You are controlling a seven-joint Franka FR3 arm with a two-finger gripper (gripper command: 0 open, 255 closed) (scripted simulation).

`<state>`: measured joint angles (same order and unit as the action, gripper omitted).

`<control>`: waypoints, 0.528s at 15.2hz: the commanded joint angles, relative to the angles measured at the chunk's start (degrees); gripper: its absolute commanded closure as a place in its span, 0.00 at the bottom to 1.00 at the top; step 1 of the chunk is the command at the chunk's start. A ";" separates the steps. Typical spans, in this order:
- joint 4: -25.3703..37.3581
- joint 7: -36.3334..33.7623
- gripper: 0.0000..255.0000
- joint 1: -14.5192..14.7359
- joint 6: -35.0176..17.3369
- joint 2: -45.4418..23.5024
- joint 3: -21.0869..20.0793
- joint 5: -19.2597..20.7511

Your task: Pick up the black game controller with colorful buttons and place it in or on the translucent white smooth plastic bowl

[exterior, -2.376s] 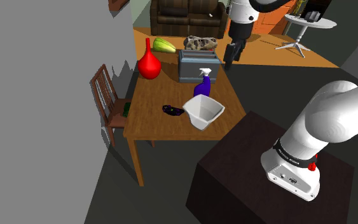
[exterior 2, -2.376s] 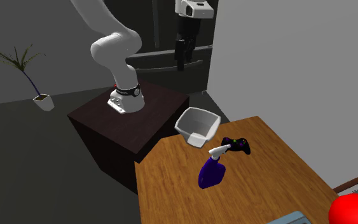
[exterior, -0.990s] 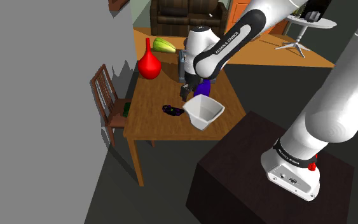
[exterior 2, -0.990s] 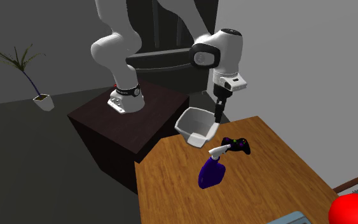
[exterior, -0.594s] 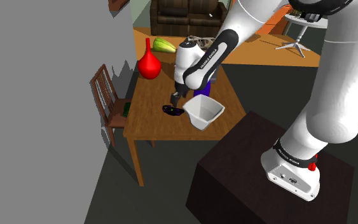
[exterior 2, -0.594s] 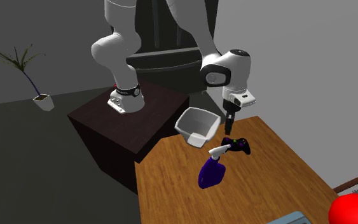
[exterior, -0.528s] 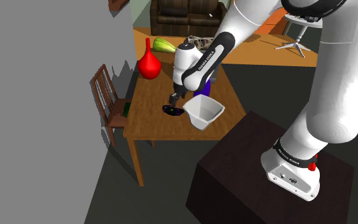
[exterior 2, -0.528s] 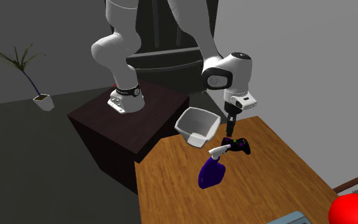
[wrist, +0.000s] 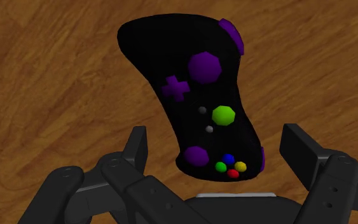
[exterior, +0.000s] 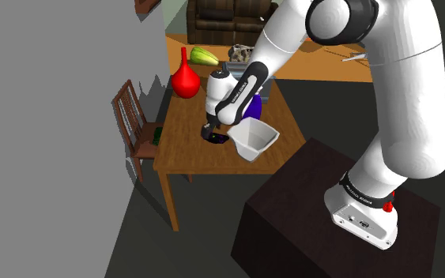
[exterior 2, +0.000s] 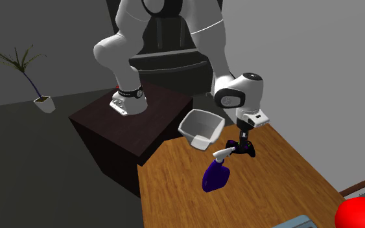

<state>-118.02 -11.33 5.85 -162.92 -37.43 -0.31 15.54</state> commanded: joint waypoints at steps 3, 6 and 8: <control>2.01 -0.38 0.00 0.38 -1.43 -3.37 0.50 0.24; 2.78 -0.45 0.00 0.46 -1.98 -4.66 0.67 0.31; 2.79 -0.45 0.00 0.46 -1.97 -4.67 0.67 0.30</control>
<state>-115.32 -11.78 6.30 -164.86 -41.99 0.35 15.84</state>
